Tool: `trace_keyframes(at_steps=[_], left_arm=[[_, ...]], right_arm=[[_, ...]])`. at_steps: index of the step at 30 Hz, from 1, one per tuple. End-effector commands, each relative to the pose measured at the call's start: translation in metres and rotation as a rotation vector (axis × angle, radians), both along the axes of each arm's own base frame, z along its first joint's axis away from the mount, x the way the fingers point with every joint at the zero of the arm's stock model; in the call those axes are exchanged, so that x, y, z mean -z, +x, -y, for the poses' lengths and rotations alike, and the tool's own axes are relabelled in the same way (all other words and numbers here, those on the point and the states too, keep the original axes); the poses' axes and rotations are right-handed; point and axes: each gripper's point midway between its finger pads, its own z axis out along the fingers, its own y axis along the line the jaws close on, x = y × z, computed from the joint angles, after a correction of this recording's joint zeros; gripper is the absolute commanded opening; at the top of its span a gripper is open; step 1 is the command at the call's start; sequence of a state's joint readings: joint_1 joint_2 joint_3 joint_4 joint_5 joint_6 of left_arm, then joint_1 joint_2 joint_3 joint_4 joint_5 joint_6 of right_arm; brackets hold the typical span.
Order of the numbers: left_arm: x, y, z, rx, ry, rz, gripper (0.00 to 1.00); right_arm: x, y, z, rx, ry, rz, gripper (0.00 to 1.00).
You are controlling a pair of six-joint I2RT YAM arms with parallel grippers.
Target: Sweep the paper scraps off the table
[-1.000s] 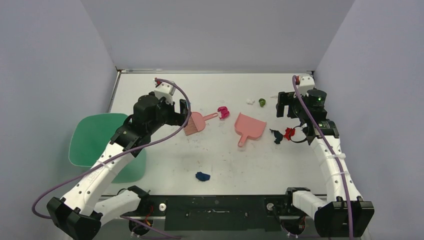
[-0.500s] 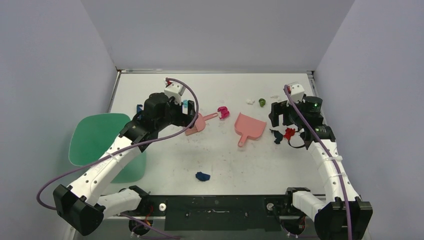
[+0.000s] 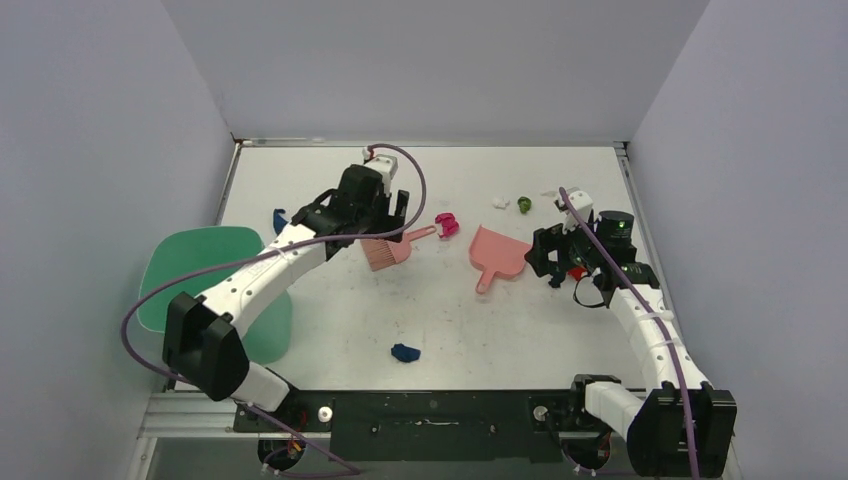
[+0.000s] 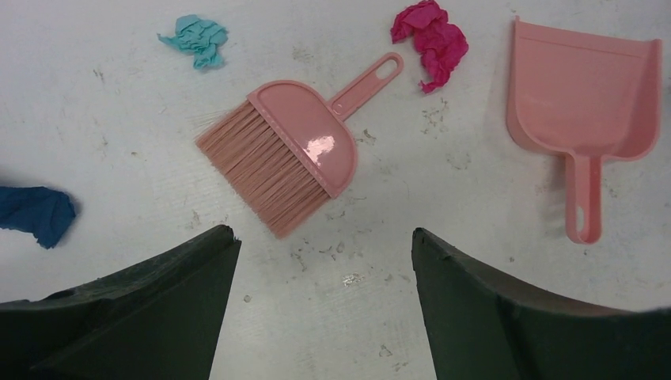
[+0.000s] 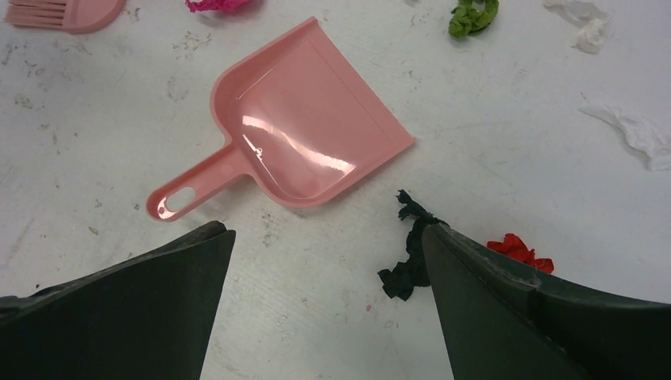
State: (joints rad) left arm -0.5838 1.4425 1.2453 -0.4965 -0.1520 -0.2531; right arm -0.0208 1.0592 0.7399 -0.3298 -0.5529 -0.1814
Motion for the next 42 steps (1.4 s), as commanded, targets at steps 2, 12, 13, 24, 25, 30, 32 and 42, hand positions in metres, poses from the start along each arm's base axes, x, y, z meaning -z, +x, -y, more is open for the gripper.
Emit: trace_keyframes(at_steps=[2, 12, 13, 24, 25, 30, 32, 42], left_arm=[[0.021, 0.021, 0.009, -0.037, 0.065, -0.075, 0.78], [0.073, 0.055, 0.061, 0.048, -0.005, -0.197, 0.71], [0.079, 0.057, 0.063, 0.047, -0.002, -0.207, 0.7], [0.132, 0.062, 0.063, 0.043, 0.064, -0.312, 0.39], [0.134, 0.062, 0.062, 0.042, 0.068, -0.315, 0.38], [0.149, 0.058, 0.06, 0.051, 0.103, -0.344, 0.31], [0.154, 0.056, 0.059, 0.057, 0.111, -0.358, 0.28], [0.173, 0.046, 0.051, 0.066, 0.207, -0.379, 0.21]], right_arm=[[-0.018, 0.005, -0.009, -0.078, 0.02, 0.1, 0.94], [-0.018, 0.007, -0.009, -0.079, 0.029, 0.102, 0.94], [-0.017, 0.007, -0.008, -0.081, 0.027, 0.099, 0.94], [-0.015, 0.006, -0.008, -0.087, 0.022, 0.099, 0.94], [-0.015, 0.005, -0.009, -0.089, 0.022, 0.098, 0.94], [-0.012, 0.006, -0.008, -0.09, 0.019, 0.09, 0.94], [-0.011, 0.006, -0.008, -0.09, 0.018, 0.087, 0.94], [-0.012, 0.006, -0.01, -0.103, 0.021, 0.085, 0.94]])
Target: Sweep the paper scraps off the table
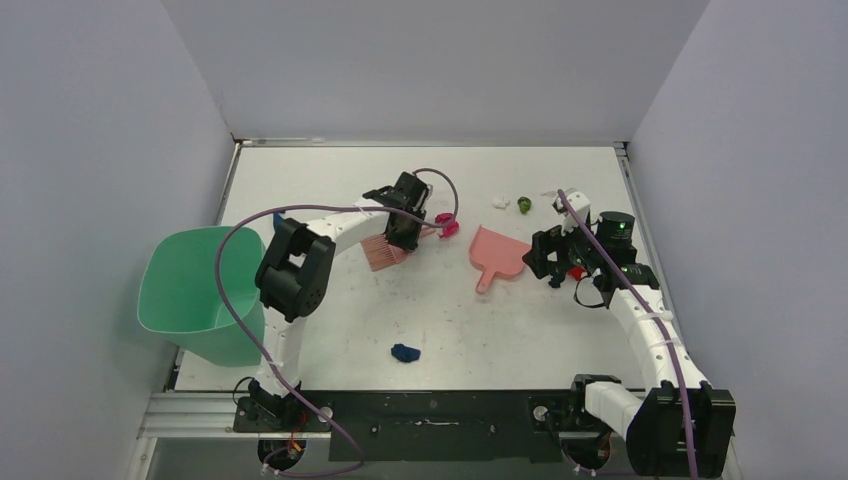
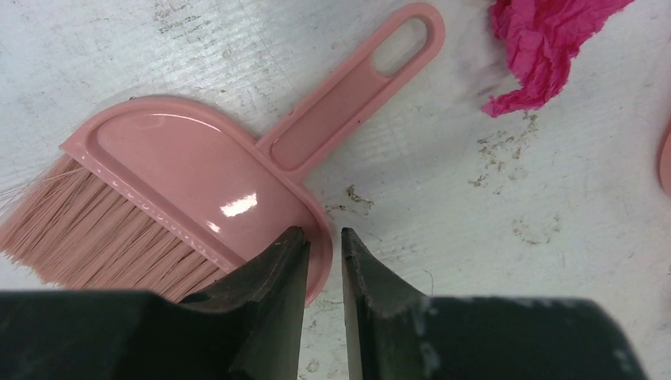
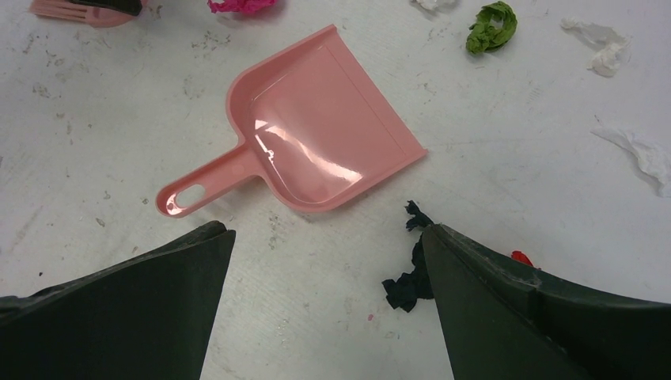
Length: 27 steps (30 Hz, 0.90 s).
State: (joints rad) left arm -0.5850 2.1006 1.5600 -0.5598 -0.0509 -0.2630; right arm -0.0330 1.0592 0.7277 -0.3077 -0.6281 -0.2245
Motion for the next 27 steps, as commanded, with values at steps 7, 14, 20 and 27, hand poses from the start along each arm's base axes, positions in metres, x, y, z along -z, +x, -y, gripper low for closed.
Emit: trace_keyframes(at_steps=[7, 14, 20, 27], left_arm=[[0.009, -0.021, -0.006, 0.072, 0.151, -0.003, 0.15], [0.008, -0.059, -0.029, 0.055, 0.261, -0.088, 0.06], [-0.002, -0.108, -0.034, 0.086, 0.196, -0.154, 0.05], [-0.026, -0.161, -0.022, 0.169, 0.102, -0.157, 0.0]], right_arm=[[-0.011, 0.006, -0.004, -0.039, 0.01, 0.054, 0.94], [-0.022, 0.001, -0.005, -0.041, 0.011, 0.091, 0.94], [-0.022, 0.003, -0.007, -0.051, 0.017, 0.082, 0.94], [-0.032, 0.001, -0.02, -0.135, 0.035, 0.095, 0.95]])
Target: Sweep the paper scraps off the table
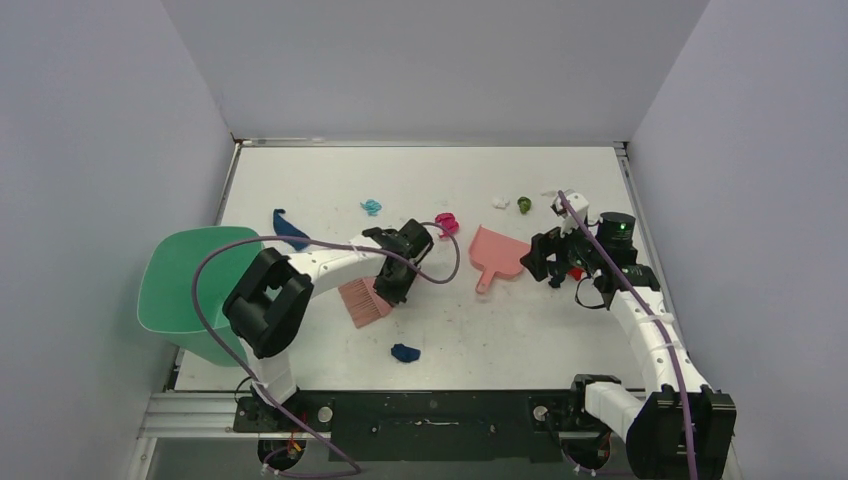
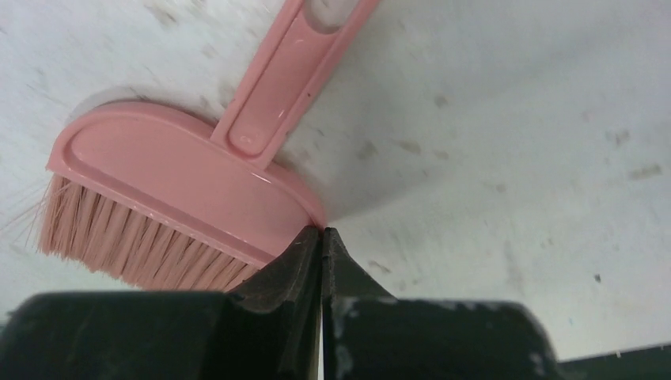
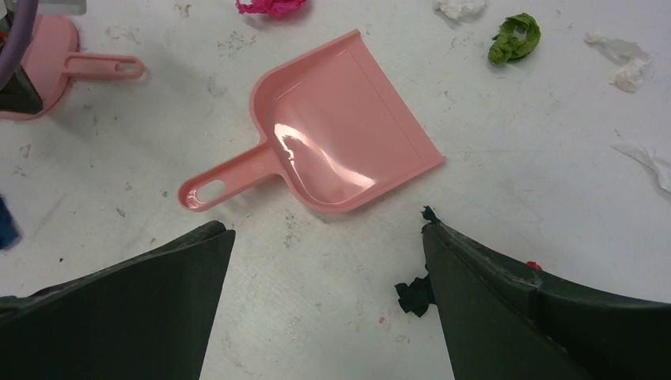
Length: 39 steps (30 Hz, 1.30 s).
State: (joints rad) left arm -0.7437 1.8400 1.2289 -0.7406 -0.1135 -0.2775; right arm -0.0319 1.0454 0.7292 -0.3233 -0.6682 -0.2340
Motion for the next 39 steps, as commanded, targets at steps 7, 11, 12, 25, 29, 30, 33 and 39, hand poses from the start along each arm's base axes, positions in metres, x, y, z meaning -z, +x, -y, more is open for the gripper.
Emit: trace_keyframes(at_steps=[7, 11, 12, 25, 29, 30, 33, 39], left_arm=[[-0.08, -0.018, 0.018, 0.1, -0.18, 0.151, 0.0], [-0.107, -0.011, 0.019, 0.136, -0.242, 0.243, 0.0], [-0.11, -0.011, 0.02, 0.147, -0.251, 0.249, 0.0], [-0.146, 0.011, -0.03, -0.108, -0.376, 0.366, 0.58], [-0.152, 0.019, -0.04, -0.126, -0.424, 0.44, 0.65], [-0.151, 0.021, -0.043, -0.131, -0.431, 0.46, 0.65], [-0.148, 0.02, -0.046, -0.152, -0.472, 0.489, 0.65], [-0.158, 0.023, -0.067, -0.248, -0.481, 0.62, 0.65]], right_arm=[[-0.034, -0.004, -0.042, -0.279, 0.013, 0.097, 0.95], [-0.034, -0.004, -0.055, -0.325, -0.014, 0.09, 0.95], [-0.036, -0.004, -0.058, -0.334, -0.019, 0.092, 0.95], [-0.012, -0.011, -0.132, -0.77, -0.175, 0.145, 0.98], [0.015, -0.008, -0.151, -0.865, -0.284, 0.13, 0.98], [0.019, -0.006, -0.158, -0.878, -0.307, 0.133, 0.98], [0.031, 0.0, -0.184, -0.914, -0.383, 0.124, 0.92], [0.06, -0.01, -0.213, -1.062, -0.443, 0.092, 0.91]])
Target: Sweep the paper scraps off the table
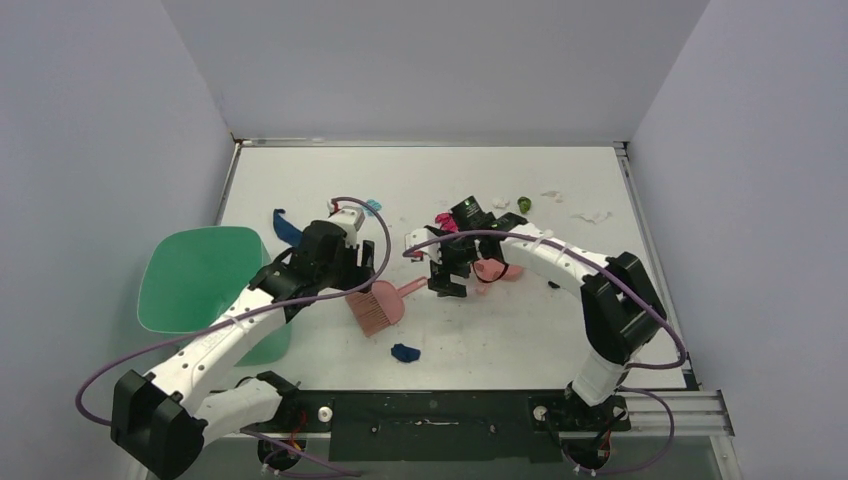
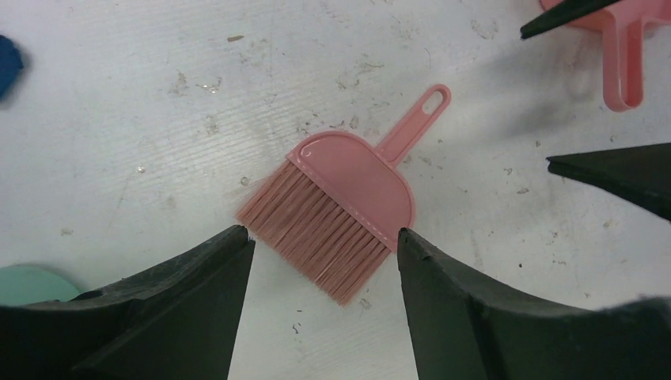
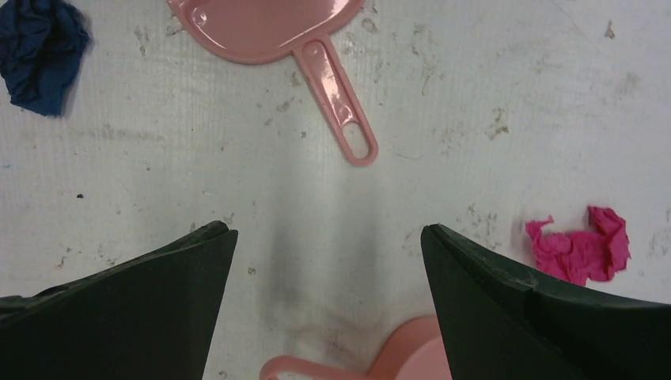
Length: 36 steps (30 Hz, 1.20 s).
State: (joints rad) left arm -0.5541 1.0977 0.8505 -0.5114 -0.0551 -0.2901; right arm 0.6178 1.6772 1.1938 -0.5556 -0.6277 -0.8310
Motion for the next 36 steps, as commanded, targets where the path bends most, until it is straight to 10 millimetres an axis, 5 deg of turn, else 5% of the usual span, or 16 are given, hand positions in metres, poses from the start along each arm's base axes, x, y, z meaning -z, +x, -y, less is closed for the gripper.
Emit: trace_keyframes(at_steps=[1, 6, 15, 23, 32, 36], left_arm=[[-0.04, 0.022, -0.013, -0.137, -0.078, 0.19, 0.66], [-0.047, 0.029, -0.043, -0.276, -0.067, 0.244, 0.64], [-0.038, 0.04, -0.05, -0.318, -0.097, 0.178, 0.56], [-0.038, 0.045, -0.07, -0.41, -0.084, 0.198, 0.56], [-0.037, 0.046, -0.068, -0.398, -0.096, 0.186, 0.54], [-0.038, 0.046, -0.068, -0.397, -0.099, 0.19, 0.54]], right_arm=[[0.007, 0.005, -0.014, -0.1, -0.045, 0.05, 0.91], [0.025, 0.003, -0.031, -0.195, -0.085, 0.025, 0.81], [0.049, 0.015, -0.059, -0.251, -0.092, -0.018, 0.76], [0.065, 0.01, -0.056, -0.272, -0.114, -0.055, 0.71], [0.083, 0.0, -0.048, -0.24, -0.17, -0.127, 0.5], [0.08, -0.001, -0.048, -0.165, -0.142, -0.116, 0.51]])
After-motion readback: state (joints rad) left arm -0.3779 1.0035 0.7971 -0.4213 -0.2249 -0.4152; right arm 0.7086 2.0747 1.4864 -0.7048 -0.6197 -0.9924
